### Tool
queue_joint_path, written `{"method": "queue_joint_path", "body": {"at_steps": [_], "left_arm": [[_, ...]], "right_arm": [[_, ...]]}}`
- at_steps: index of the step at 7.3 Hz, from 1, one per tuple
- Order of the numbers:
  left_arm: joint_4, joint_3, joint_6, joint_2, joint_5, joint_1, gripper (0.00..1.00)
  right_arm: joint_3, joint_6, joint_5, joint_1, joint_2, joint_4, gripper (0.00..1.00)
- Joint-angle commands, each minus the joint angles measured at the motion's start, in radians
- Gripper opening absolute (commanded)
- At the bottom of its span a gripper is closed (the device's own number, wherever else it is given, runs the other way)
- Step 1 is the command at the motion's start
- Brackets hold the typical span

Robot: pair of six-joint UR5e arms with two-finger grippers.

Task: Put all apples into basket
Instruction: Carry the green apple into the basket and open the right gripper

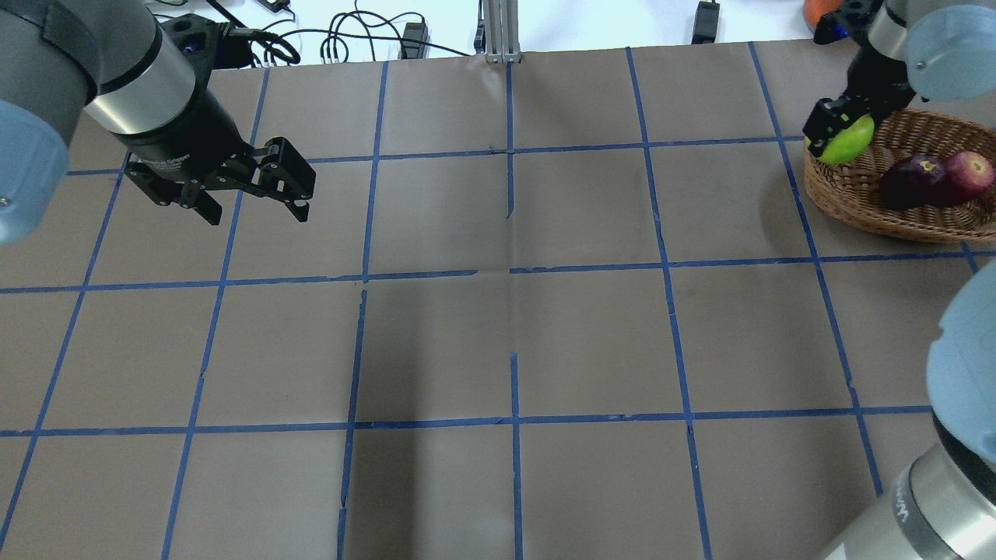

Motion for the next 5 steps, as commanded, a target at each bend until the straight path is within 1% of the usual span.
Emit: {"method": "queue_joint_path", "body": {"at_steps": [1, 2, 3, 4, 5], "left_arm": [[-0.001, 0.000, 0.000, 0.000, 0.001, 0.000, 1.00], [-0.001, 0.000, 0.000, 0.000, 0.001, 0.000, 1.00], [-0.001, 0.000, 0.000, 0.002, 0.001, 0.000, 1.00], [-0.001, 0.003, 0.000, 0.000, 0.001, 0.000, 1.00], [-0.001, 0.005, 0.000, 0.000, -0.001, 0.000, 1.00]], "right_arm": [[0.001, -0.180, -0.014, -0.088, 0.076, -0.113, 0.28], [0.015, -0.188, -0.011, -0.090, 0.104, -0.134, 0.69], [0.011, -0.184, 0.027, -0.090, 0.109, -0.142, 0.92], [-0.003, -0.154, 0.026, -0.081, 0.094, -0.136, 1.00], [-0.009, -0.112, 0.022, -0.079, 0.075, -0.125, 1.00]]}}
